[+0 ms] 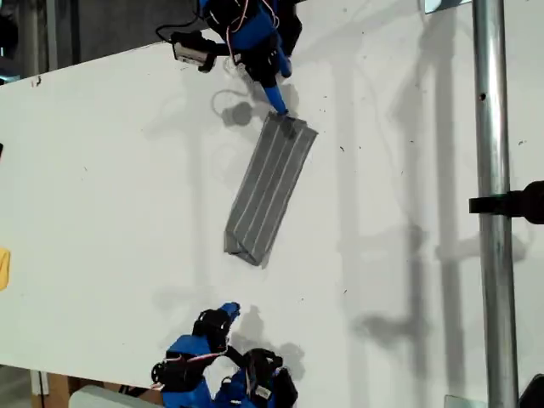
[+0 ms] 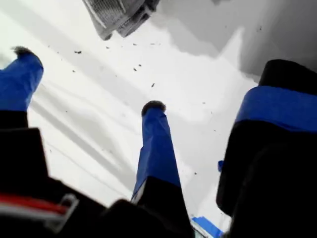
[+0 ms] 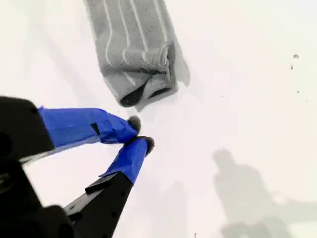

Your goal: Grasp corners of a towel and fold twice.

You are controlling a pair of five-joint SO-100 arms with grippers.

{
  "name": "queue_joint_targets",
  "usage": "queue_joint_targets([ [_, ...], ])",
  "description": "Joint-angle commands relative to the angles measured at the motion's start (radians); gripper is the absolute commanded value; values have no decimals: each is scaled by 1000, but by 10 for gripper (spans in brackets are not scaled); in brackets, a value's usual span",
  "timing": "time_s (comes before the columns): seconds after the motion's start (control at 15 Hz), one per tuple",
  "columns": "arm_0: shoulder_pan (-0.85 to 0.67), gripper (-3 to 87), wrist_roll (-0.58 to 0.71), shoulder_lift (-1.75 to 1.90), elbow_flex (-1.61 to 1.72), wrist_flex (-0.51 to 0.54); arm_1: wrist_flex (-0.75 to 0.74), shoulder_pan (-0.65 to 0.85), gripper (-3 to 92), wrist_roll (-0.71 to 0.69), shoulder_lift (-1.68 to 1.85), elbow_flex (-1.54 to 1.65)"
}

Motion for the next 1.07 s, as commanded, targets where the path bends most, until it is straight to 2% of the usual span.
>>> queue_joint_targets([
  [0.0,110,-25,-219,518,342,-58,-3,-9,394,25,15,-3],
  [0.07,167,-25,-304,761,509,-112,-3,-2,394,28,23,0],
  [0.2,284,-26,-380,1273,850,-218,-17,11,417,54,21,6],
  [0.47,331,-26,-339,1267,873,-250,-72,29,473,129,-54,31],
  [0.6,345,-25,-328,1267,946,-299,-178,-15,479,244,-46,146],
  [0.73,356,-25,-337,1267,1009,-344,-420,3,461,272,-152,259],
  [0.8,365,-25,-341,1267,1011,-342,-545,29,460,259,-321,241],
  [0.93,373,-25,-342,1267,1005,-321,-719,130,467,140,-701,106],
  [1.0,379,-25,-345,1267,1003,-313,-854,178,459,87,-856,71],
])
